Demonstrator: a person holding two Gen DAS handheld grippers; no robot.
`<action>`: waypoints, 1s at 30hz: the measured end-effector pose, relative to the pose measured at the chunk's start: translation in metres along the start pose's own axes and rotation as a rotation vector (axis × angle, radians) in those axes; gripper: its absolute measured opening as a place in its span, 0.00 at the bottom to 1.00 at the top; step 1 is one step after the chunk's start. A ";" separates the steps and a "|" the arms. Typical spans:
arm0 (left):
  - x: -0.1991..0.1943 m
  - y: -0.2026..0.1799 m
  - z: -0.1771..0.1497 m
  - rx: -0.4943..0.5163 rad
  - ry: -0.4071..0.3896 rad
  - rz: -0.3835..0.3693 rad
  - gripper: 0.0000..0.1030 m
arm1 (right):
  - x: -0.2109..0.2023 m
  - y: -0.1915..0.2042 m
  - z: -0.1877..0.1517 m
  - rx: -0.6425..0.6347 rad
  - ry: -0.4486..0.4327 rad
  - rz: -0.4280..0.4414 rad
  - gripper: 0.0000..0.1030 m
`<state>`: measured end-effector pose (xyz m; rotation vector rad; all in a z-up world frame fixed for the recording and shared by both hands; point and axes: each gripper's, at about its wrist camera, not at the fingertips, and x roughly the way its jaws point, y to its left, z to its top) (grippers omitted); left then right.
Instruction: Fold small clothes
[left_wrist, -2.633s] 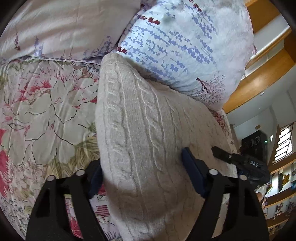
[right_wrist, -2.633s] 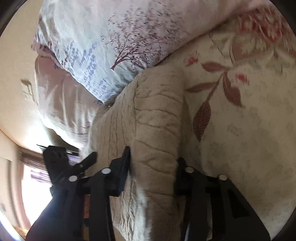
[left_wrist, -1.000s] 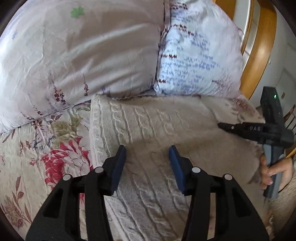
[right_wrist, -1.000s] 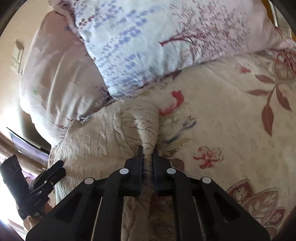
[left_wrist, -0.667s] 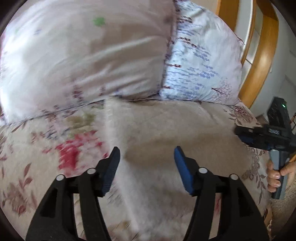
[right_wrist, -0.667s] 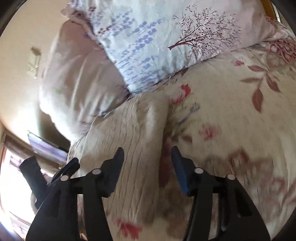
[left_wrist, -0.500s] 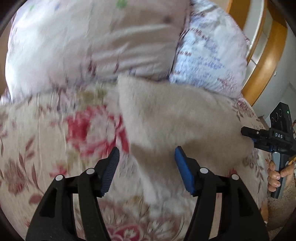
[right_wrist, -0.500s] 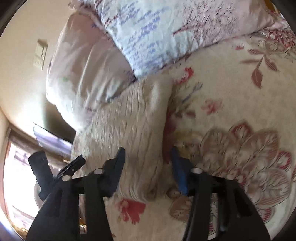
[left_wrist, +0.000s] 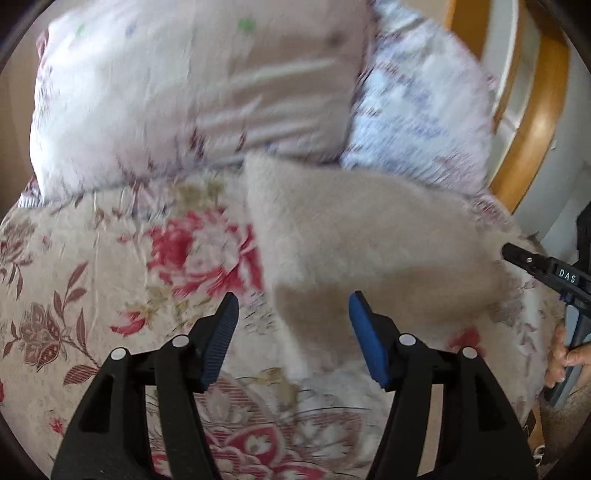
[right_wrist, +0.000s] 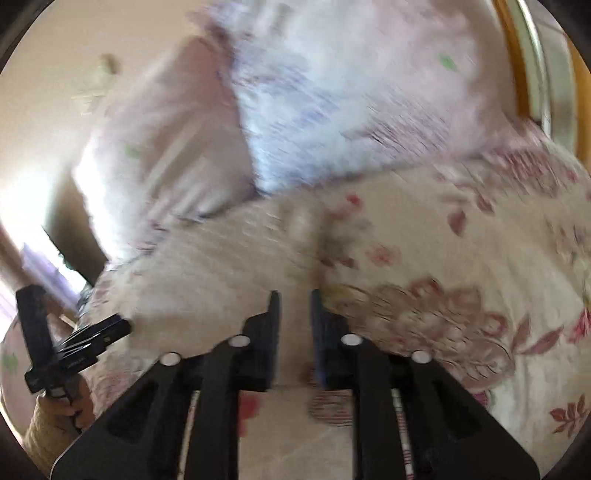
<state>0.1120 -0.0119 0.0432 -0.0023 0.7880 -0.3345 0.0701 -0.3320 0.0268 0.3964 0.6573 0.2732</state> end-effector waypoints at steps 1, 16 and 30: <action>-0.004 -0.004 -0.001 0.004 -0.018 -0.023 0.63 | 0.001 0.009 -0.002 -0.030 0.005 0.029 0.34; 0.011 -0.020 -0.021 -0.007 0.058 0.013 0.76 | 0.013 0.027 -0.031 -0.089 0.085 -0.035 0.71; 0.002 -0.020 -0.053 -0.043 0.117 0.172 0.98 | 0.024 0.062 -0.062 -0.214 0.105 -0.249 0.99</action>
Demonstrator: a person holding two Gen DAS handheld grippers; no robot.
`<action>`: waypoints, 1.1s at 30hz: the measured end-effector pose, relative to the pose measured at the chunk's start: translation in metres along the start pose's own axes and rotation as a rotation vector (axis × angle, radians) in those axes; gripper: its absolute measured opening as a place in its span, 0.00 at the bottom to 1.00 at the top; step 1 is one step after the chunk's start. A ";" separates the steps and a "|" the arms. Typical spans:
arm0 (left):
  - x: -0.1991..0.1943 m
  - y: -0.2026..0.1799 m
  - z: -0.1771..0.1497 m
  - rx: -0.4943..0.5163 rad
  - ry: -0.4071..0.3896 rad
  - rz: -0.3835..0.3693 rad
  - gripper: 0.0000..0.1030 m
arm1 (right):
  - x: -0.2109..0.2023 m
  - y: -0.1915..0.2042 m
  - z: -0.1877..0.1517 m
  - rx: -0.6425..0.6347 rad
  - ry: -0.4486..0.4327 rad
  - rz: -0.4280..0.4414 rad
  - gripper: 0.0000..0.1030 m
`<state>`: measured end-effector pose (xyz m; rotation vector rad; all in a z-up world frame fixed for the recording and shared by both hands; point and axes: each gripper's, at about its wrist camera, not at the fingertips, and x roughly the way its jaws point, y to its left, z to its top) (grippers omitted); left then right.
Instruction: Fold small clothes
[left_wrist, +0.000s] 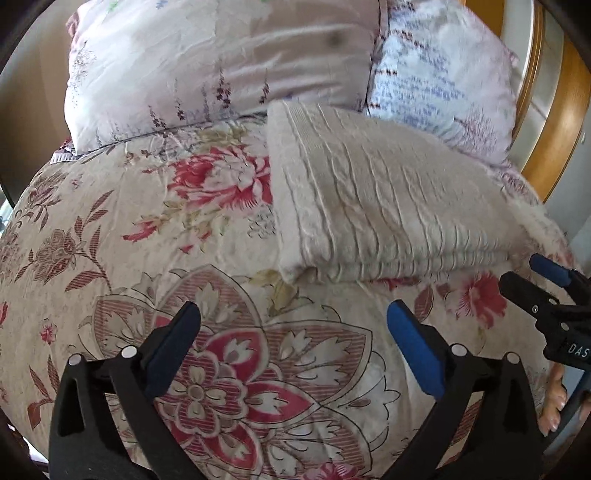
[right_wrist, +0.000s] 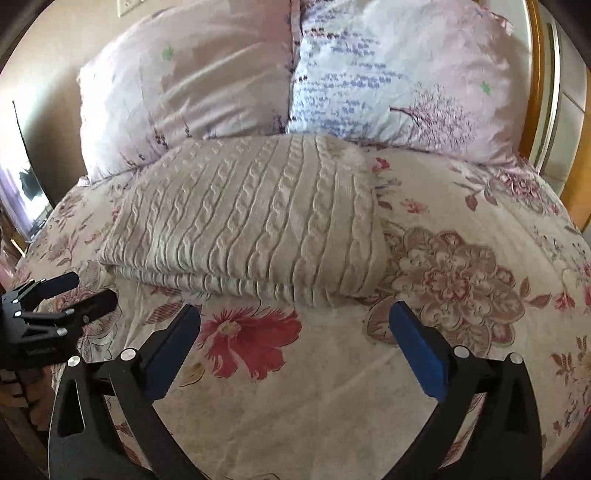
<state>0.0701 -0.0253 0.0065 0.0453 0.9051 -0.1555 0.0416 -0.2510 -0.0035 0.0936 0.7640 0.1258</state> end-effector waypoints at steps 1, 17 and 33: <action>0.002 -0.002 0.000 0.005 0.010 0.006 0.98 | 0.003 -0.001 -0.001 0.013 0.014 -0.002 0.99; 0.016 -0.010 0.001 0.023 0.041 0.074 0.98 | 0.024 0.010 -0.007 -0.027 0.108 -0.106 0.99; 0.016 -0.010 0.001 0.027 0.040 0.068 0.98 | 0.025 0.011 -0.007 -0.026 0.105 -0.106 0.99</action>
